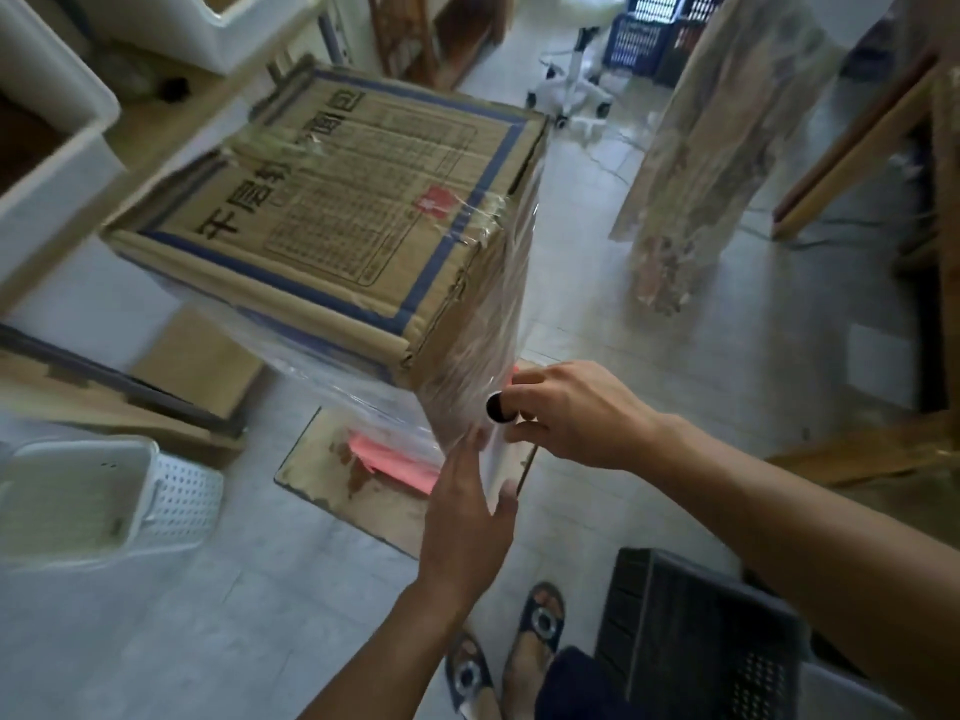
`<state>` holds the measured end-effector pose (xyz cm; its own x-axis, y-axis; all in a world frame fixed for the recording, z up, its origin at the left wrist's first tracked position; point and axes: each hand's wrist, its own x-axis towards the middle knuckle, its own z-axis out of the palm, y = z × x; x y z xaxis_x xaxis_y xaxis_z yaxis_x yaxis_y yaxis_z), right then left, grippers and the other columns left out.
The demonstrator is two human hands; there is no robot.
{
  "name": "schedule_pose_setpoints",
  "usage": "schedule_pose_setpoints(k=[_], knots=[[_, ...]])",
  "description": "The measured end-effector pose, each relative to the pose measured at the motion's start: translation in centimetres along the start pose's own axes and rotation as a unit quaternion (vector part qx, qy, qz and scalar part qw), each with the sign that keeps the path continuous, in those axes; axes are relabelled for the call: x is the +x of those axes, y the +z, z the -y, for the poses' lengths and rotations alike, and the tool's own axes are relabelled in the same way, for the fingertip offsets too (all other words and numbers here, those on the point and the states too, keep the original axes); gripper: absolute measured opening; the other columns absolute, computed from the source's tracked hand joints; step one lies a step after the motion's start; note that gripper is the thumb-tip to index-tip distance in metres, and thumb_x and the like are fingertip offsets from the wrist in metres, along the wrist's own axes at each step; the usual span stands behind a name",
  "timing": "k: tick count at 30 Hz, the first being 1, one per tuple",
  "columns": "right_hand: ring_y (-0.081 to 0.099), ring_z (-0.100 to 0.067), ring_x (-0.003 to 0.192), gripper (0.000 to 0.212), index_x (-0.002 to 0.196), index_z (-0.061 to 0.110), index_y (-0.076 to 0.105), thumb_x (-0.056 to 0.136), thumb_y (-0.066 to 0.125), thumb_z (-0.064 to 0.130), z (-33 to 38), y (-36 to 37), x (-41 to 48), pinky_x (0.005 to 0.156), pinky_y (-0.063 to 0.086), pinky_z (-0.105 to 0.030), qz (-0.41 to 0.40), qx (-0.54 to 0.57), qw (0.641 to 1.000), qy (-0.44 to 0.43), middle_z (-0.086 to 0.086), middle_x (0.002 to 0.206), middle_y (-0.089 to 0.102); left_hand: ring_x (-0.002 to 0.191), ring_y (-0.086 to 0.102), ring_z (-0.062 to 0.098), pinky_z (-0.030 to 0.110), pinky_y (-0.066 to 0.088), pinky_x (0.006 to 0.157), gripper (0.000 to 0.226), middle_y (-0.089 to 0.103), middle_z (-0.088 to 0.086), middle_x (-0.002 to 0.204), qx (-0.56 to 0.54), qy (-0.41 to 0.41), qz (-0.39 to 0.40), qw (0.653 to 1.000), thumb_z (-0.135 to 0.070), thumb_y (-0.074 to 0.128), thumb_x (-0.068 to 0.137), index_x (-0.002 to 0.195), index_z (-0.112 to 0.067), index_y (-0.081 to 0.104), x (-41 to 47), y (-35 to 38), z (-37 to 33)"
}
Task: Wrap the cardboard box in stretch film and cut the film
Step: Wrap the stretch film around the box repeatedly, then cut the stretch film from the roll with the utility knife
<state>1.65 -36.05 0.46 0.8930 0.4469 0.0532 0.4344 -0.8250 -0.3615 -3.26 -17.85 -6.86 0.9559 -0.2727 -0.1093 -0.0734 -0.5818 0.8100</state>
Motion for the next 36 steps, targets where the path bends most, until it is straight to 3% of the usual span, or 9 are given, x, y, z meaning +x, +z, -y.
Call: schedule_pose_setpoints(k=[7, 9, 12, 15, 21, 26, 30, 34, 36], knots=[[0.058, -0.024, 0.063, 0.013, 0.085, 0.017, 0.066, 0.085, 0.070, 0.030, -0.9, 0.4, -0.5, 0.053, 0.048, -0.037, -0.015, 0.021, 0.999, -0.043, 0.002, 0.079, 0.064, 0.129, 0.048, 0.024, 0.056, 0.041, 0.104, 0.056, 0.048, 0.002, 0.137, -0.025, -0.135, -0.169, 0.976, -0.025, 0.068, 0.087, 0.135, -0.022, 0.041, 1.1, 5.7, -2.7], [0.058, -0.022, 0.063, 0.012, 0.089, 0.016, 0.066, 0.085, 0.073, 0.025, -2.0, 0.5, -0.7, 0.051, 0.046, -0.033, -0.025, 0.037, 0.996, -0.071, 0.003, 0.081, 0.064, 0.123, 0.052, 0.025, 0.056, 0.043, 0.100, 0.047, 0.050, 0.001, 0.132, -0.043, -0.161, -0.219, 0.961, -0.021, 0.065, 0.087, 0.128, -0.025, 0.043, 1.9, 6.8, -3.0], [0.047, -0.002, 0.063, 0.020, 0.109, 0.023, 0.059, 0.092, 0.067, 0.031, -4.8, 1.1, -0.9, 0.051, 0.044, -0.022, -0.032, 0.071, 0.993, -0.090, 0.011, 0.094, 0.063, 0.118, 0.054, 0.026, 0.053, 0.048, 0.095, 0.042, 0.049, -0.003, 0.130, -0.056, -0.177, -0.282, 0.941, -0.023, 0.067, 0.086, 0.122, -0.025, 0.045, 3.1, 8.3, -3.3], [0.044, -0.003, 0.057, 0.021, 0.113, 0.025, 0.050, 0.095, 0.058, 0.032, -8.7, 1.9, -0.6, 0.050, 0.044, -0.022, -0.027, 0.107, 0.991, -0.074, 0.012, 0.085, 0.059, 0.117, 0.052, 0.028, 0.047, 0.049, 0.091, 0.046, 0.048, 0.000, 0.129, -0.045, -0.208, -0.348, 0.913, -0.026, 0.072, 0.084, 0.121, -0.024, 0.043, 4.7, 9.7, -4.1], [0.055, -0.012, 0.062, 0.010, 0.099, 0.022, 0.057, 0.090, 0.062, 0.023, -17.7, 4.8, 2.1, 0.053, 0.043, -0.027, 0.062, 0.098, 0.993, -0.019, 0.008, 0.087, 0.063, 0.125, 0.046, 0.042, 0.052, 0.044, 0.096, 0.060, 0.047, 0.019, 0.134, -0.036, -0.293, -0.427, 0.855, -0.033, 0.067, 0.088, 0.131, -0.005, 0.037, 8.4, 12.0, -5.6], [0.065, -0.029, 0.085, 0.009, 0.098, 0.023, 0.062, 0.090, 0.058, 0.022, -23.0, 9.1, 5.9, 0.069, 0.052, -0.035, 0.154, 0.080, 0.984, 0.045, -0.004, 0.096, 0.070, 0.121, 0.048, 0.038, 0.046, 0.044, 0.095, 0.061, 0.046, 0.016, 0.133, -0.064, -0.369, -0.494, 0.785, -0.032, 0.070, 0.085, 0.130, -0.013, 0.033, 11.2, 12.7, -7.3], [0.064, -0.035, 0.096, 0.019, 0.106, 0.025, 0.062, 0.091, 0.051, 0.020, -26.8, 14.1, 10.6, 0.073, 0.047, -0.033, 0.223, 0.046, 0.973, 0.041, -0.013, 0.104, 0.070, 0.129, 0.044, 0.031, 0.037, 0.037, 0.099, 0.067, 0.045, 0.009, 0.138, -0.054, -0.415, -0.530, 0.738, -0.033, 0.071, 0.085, 0.136, -0.015, 0.031, 12.6, 13.2, -7.5], [0.056, -0.041, 0.112, 0.044, 0.130, 0.021, 0.055, 0.089, 0.049, 0.006, -29.6, 20.8, 14.9, 0.089, 0.045, -0.039, 0.302, 0.013, 0.953, -0.014, -0.024, 0.122, 0.060, 0.119, 0.052, 0.025, 0.047, 0.047, 0.096, 0.057, 0.048, 0.003, 0.128, -0.033, -0.413, -0.529, 0.741, -0.036, 0.068, 0.087, 0.128, -0.016, 0.035, 13.0, 13.7, -6.8], [0.054, -0.046, 0.113, 0.042, 0.126, 0.005, 0.057, 0.086, 0.049, -0.002, -29.5, 23.9, 16.4, 0.092, 0.043, -0.042, 0.326, 0.026, 0.944, -0.053, -0.031, 0.120, 0.056, 0.112, 0.052, 0.018, 0.040, 0.047, 0.094, 0.054, 0.048, 0.000, 0.122, -0.041, -0.395, -0.535, 0.746, -0.032, 0.069, 0.087, 0.127, -0.015, 0.037, 12.9, 13.8, -6.5]])
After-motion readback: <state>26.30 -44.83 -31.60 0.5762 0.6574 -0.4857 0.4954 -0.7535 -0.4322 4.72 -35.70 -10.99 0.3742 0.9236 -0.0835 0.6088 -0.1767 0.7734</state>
